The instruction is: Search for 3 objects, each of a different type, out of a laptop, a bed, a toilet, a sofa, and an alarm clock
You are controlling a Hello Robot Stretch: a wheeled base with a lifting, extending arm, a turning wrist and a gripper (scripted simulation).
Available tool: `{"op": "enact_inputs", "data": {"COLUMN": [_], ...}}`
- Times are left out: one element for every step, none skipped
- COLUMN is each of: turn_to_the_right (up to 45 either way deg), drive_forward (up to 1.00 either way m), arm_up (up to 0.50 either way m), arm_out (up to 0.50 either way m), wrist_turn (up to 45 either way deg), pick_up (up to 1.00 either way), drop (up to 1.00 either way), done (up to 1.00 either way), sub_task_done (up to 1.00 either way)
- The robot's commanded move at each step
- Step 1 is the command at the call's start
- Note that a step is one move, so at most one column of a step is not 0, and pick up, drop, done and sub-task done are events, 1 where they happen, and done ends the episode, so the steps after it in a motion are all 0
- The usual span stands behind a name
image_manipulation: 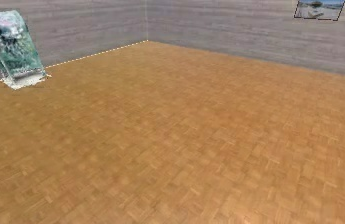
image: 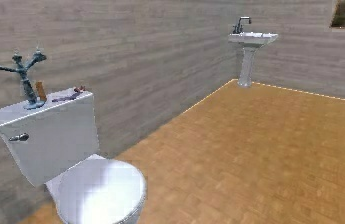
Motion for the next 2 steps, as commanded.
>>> {"op": "enact_inputs", "data": {"turn_to_the_right": [-24.0,0.0], "drive_forward": [0.0,0.0], "arm_up": [0.0,0.0], "arm_out": [0.0,0.0], "wrist_turn": [0.0,0.0], "pick_up": [0.0,0.0], "drop": [0.0,0.0], "done": [0.0,1.0], "sub_task_done": [0.0,0.0]}}
